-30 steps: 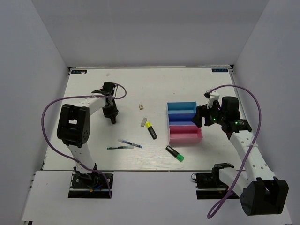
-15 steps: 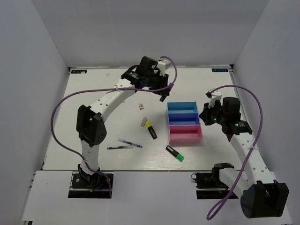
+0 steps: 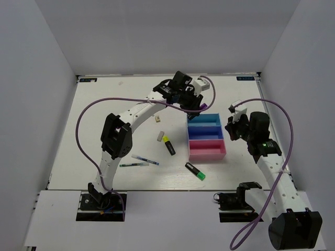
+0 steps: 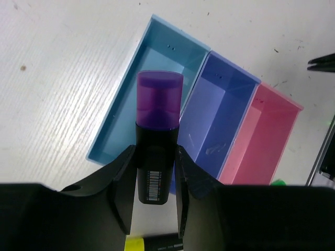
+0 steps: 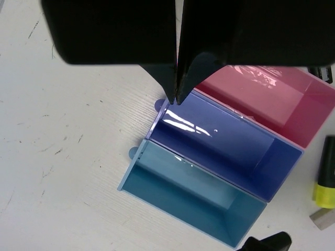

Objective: Sort the stationery into containers
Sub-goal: Place the pen in the storage box.

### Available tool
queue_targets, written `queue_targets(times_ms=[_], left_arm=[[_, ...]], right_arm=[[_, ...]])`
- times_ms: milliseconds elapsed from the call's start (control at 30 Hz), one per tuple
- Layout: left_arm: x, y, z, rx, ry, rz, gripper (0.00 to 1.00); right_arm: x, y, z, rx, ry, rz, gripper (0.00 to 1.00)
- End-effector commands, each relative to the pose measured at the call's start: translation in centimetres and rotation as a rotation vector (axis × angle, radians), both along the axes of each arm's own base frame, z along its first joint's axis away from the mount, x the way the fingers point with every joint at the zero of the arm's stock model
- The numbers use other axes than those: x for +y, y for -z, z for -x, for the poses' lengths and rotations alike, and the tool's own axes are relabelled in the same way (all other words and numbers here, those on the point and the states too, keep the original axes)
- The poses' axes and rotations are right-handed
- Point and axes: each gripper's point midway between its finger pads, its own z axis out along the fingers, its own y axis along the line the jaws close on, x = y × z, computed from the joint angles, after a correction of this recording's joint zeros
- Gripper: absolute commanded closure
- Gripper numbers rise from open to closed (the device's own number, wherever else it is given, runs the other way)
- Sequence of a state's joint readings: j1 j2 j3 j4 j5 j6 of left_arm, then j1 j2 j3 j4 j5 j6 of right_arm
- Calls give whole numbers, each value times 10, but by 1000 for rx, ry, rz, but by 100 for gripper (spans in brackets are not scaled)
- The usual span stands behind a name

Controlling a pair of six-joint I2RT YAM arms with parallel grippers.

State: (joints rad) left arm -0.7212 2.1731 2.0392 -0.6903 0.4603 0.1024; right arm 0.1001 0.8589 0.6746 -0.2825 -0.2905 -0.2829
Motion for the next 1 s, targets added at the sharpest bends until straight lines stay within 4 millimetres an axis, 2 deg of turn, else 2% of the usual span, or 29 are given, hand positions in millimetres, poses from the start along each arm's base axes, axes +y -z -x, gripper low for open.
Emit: queue_targets(times_ms=[0, 133, 200, 233, 500, 533, 567, 600, 633, 667, 700, 733, 767, 800, 967], left_arm=[[-13, -18, -4, -79, 42, 60, 100], [-23, -11, -6, -97, 58, 70, 100], [-23, 1, -10, -98, 37, 48, 100], [-27, -2, -14, -118, 28, 66, 100], [-32, 28, -28, -143, -41, 25, 100], [-31, 35, -29, -139, -47, 15, 100], [-29, 38, -30, -136, -59, 7, 100], [-30, 39, -31, -137, -63, 9, 98], [-29, 40, -31, -138, -71, 4, 95], [-28, 43, -30, -132, -79, 0, 90], [-28, 44, -29, -131, -82, -1, 72], [-27, 43, -29, -140, -94, -3, 63], [-26, 43, -28, -141, -96, -6, 57], [-28, 41, -27, -145, -94, 0, 46], [-30, 19, -26, -183, -105, 15, 36]], right_arm=[[7, -13, -4, -80, -67, 13, 100], [5, -12, -4, -79, -64, 21, 100], [5, -11, -4, -78, -61, 24, 100], [4, -12, -4, -82, -59, 24, 100], [2, -14, -4, -86, -48, 27, 100], [3, -13, -4, -81, -49, 22, 99], [2, -15, -4, -85, -47, 21, 93], [4, -14, -3, -78, -50, 19, 87], [4, -14, -2, -77, -52, 16, 72], [5, -15, -1, -78, -56, 13, 64], [5, -14, -1, -74, -55, 12, 57], [6, -14, 0, -71, -60, 8, 49], [7, -14, 0, -67, -66, 3, 48], [8, -14, 1, -65, -67, 0, 46], [14, -13, 6, -53, -111, -20, 45]])
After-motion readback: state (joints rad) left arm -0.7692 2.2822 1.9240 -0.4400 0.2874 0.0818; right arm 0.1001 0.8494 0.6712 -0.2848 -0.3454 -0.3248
